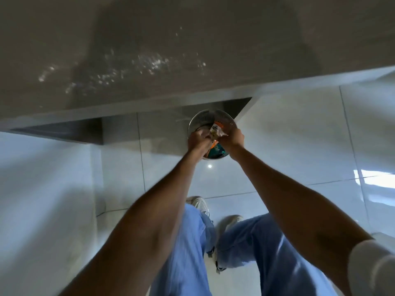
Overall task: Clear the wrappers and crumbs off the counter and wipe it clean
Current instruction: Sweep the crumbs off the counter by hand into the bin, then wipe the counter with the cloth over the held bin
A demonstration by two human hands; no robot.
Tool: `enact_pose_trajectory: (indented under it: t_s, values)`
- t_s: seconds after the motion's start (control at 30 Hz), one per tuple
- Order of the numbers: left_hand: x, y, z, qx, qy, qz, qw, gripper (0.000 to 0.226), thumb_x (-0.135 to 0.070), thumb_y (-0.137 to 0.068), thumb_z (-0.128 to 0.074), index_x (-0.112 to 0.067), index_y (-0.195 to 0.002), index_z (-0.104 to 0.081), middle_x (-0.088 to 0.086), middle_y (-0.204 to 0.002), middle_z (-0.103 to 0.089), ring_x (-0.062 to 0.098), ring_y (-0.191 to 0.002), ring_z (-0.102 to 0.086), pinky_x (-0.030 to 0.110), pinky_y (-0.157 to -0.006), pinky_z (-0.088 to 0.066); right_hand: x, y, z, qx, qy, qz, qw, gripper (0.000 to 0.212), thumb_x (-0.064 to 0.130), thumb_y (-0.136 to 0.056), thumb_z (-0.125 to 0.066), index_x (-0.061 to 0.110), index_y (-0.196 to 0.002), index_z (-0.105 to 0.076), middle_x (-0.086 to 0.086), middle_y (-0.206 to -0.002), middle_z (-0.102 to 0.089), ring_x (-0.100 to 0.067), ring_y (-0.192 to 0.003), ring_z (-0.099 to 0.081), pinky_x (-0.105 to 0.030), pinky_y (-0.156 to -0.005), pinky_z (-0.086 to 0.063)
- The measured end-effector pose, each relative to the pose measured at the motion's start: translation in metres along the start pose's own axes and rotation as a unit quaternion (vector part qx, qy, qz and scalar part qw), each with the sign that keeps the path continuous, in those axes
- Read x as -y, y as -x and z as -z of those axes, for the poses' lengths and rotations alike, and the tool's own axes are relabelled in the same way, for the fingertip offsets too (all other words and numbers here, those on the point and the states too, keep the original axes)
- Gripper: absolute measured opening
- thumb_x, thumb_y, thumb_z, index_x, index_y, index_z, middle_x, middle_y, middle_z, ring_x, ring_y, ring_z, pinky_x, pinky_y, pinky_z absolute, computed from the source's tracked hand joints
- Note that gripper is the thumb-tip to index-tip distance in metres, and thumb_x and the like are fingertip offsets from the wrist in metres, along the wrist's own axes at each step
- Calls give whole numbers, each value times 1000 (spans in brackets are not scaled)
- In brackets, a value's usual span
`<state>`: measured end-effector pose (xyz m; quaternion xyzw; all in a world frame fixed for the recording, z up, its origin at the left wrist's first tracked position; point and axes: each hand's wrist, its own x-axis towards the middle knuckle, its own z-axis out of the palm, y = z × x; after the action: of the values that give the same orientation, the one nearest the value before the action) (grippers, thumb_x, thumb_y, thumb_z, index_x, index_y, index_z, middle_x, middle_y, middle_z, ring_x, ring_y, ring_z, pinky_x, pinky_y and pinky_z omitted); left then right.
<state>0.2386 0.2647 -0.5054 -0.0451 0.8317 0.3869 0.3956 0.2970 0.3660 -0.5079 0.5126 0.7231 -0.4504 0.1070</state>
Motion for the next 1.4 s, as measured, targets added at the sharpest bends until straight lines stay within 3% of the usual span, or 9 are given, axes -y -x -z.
enact_pose_trajectory:
  t_s: [0.2, 0.4, 0.53, 0.63, 0.8, 1.03, 1.2, 1.3, 1.4]
  values:
    - [-25, 127, 56, -4, -120, -155, 981, 36, -15, -105, -54, -7, -138, -66, 15, -141, -69, 31, -131, -65, 30, -104, -51, 38, 106, 79, 44, 105, 109, 988, 51, 10, -93, -59, 23, -142, -53, -15, -129, -69, -35, -113, -68, -41, -90, -62]
    - [-111, 299, 122, -116, -238, -414, 871, 42, -9, -97, -58, -4, -138, -64, 16, -152, -57, 35, -150, -46, 43, -121, -45, 94, 264, 199, -96, 189, 436, 875, 46, -1, -84, -54, 11, -127, -65, -10, -139, -64, -32, -139, -51, -42, -108, -47]
    - [-211, 295, 147, -183, -255, -528, 789, 51, -29, -105, -45, -17, -155, -44, 12, -167, -34, 26, -165, -11, 46, -131, -21, 145, 252, 269, -236, 142, 517, 810, 44, 8, -87, -54, 9, -130, -60, -13, -154, -48, -32, -151, -34, -44, -118, -33]
    - [-297, 263, 148, -224, -321, -485, 782, 57, -37, -106, -49, -16, -159, -42, 18, -169, -33, 40, -161, -20, 53, -132, -18, 202, 202, 313, -285, 158, 467, 822, 53, 17, -90, -55, 10, -143, -50, -15, -162, -35, -32, -154, -25, -48, -122, -27]
    - [-402, 199, 128, -226, -388, -395, 801, 64, -47, -108, -36, -15, -163, -34, 20, -173, -24, 44, -162, -15, 59, -131, -19, 287, 81, 365, -251, 138, 308, 907, 54, 26, -102, -45, 15, -153, -34, -13, -167, -22, -33, -157, -12, -56, -123, -23]
    - [-445, 136, 99, -214, -437, -319, 813, 63, -45, -108, -34, -16, -164, -30, 18, -174, -18, 42, -163, -9, 58, -132, -15, 336, -61, 383, -131, 131, 142, 972, 69, 27, -88, -62, 12, -149, -34, -24, -151, -37, -45, -137, -39, -56, -110, -39]
    - [-442, 137, 98, -211, -441, -290, 822, 63, -44, -109, -34, -16, -165, -29, 18, -175, -15, 43, -163, -6, 57, -133, -13, 345, -73, 391, -71, 66, 171, 980, 75, 9, -87, -62, 13, -154, -30, -27, -145, -39, -46, -120, -56, -43, -100, -49]
    - [-433, 152, 110, -243, -420, -283, 827, 62, -45, -109, -32, -17, -165, -28, 18, -175, -17, 43, -163, -8, 58, -133, -15, 346, -38, 397, -106, -13, 244, 964, 71, 2, -89, -56, 7, -156, -30, -25, -142, -39, -39, -113, -58, -39, -99, -50]
    - [-416, 172, 131, -293, -394, -270, 828, 63, -46, -109, -30, -17, -165, -27, 19, -174, -18, 45, -162, -9, 58, -133, -13, 338, 19, 396, -119, -113, 327, 931, 61, 13, -93, -49, 6, -153, -36, -18, -131, -44, -18, -100, -53, -11, -91, -47]
